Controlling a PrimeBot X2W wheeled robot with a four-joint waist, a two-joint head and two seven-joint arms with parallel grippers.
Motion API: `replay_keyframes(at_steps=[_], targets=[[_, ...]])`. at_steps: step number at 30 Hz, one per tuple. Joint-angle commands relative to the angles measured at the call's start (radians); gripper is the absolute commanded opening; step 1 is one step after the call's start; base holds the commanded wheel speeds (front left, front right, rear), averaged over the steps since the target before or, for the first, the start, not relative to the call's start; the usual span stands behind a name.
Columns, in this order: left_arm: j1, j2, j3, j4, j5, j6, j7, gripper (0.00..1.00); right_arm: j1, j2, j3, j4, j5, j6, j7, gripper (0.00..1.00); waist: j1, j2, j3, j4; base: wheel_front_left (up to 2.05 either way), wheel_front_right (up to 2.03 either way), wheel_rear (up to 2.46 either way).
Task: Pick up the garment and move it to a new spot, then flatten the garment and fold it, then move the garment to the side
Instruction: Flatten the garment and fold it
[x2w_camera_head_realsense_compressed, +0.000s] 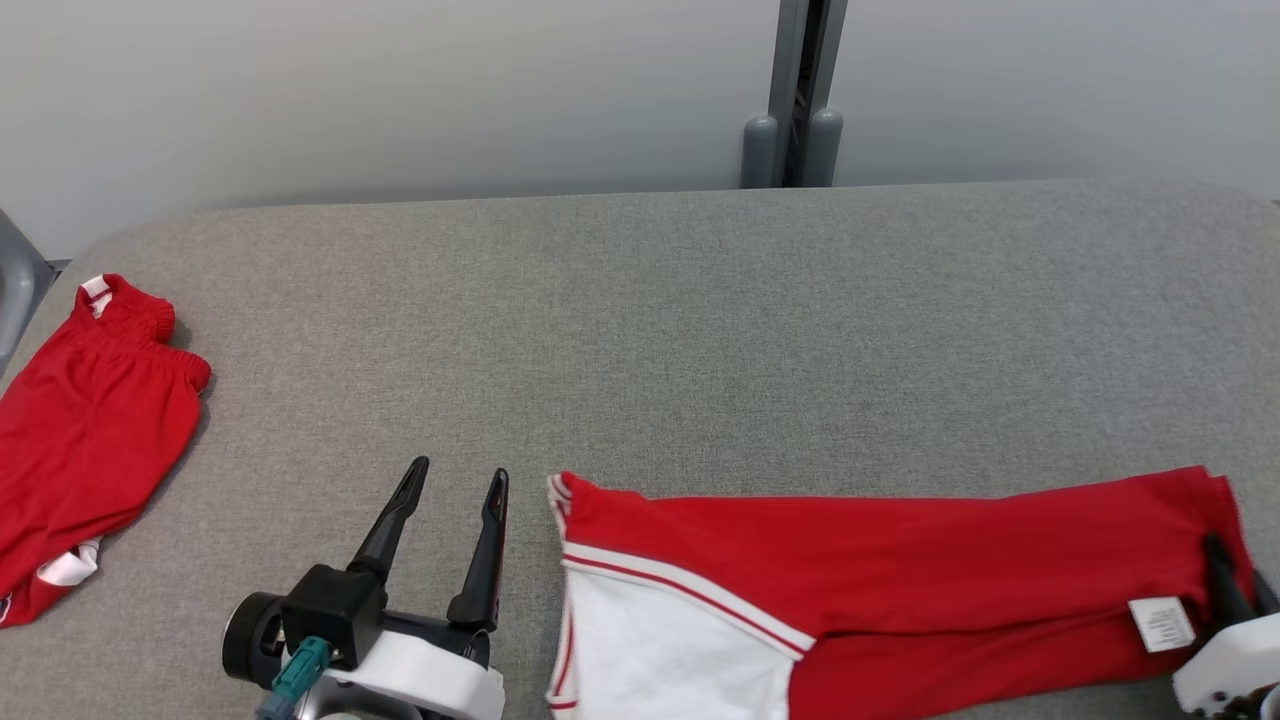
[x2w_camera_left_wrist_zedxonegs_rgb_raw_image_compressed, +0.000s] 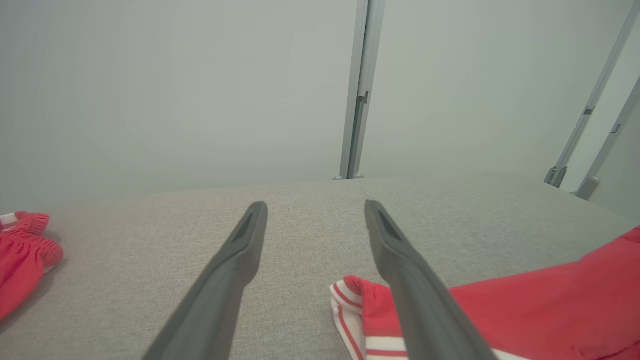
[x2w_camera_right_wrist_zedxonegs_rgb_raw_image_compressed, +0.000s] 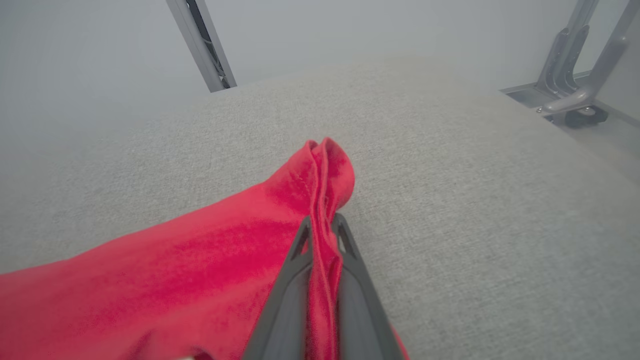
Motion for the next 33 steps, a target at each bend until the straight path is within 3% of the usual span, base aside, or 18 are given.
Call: replay_keyframes(at_steps=[1, 8, 16, 22, 28, 33], targets=[[0.000, 0.005, 0.001, 0.001, 0.006, -0.002, -0.004, 1.00, -0.017, -0.038, -0.012, 0.013, -0.001, -0.001, -0.001, 0.00, 0.0000, 0.0000, -0.001, 0.000, 0.00, 0.00, 0.00], [-0.007, 0.000, 0.003, -0.002, 0.002, 0.001, -0.004, 1.00, -0.078, -0.135, 0.017, 0.066, -0.009, -0.001, -0.001, 0.00, 0.0000, 0.0000, 0.002, 0.000, 0.00, 0.00, 0.00], [0.004, -0.011, 0.011, 0.004, -0.003, 0.004, -0.004, 1.00, -0.099, -0.138, 0.120, 0.047, 0.017, -0.001, -0.001, 0.00, 0.0000, 0.0000, -0.017, -0.017, 0.00, 0.00, 0.00], [0.021, -0.019, 0.021, 0.010, -0.007, 0.002, -0.004, 1.00, -0.090, -0.118, 0.233, -0.060, 0.101, -0.001, 0.077, 0.00, 0.0000, 0.0000, -0.053, -0.046, 0.00, 0.00, 0.00], [0.037, -0.035, 0.024, 0.011, -0.006, -0.004, -0.004, 1.00, -0.046, -0.029, 0.216, -0.224, 0.282, -0.001, 0.207, 0.00, 0.0000, 0.0000, -0.081, -0.066, 0.00, 0.00, 0.00], [0.038, -0.051, 0.026, 0.014, 0.000, -0.011, -0.004, 1.00, 0.016, 0.087, 0.178, -0.390, 0.336, -0.001, 0.309, 0.00, 0.0000, 0.0000, -0.089, -0.065, 0.00, 0.00, 0.00]])
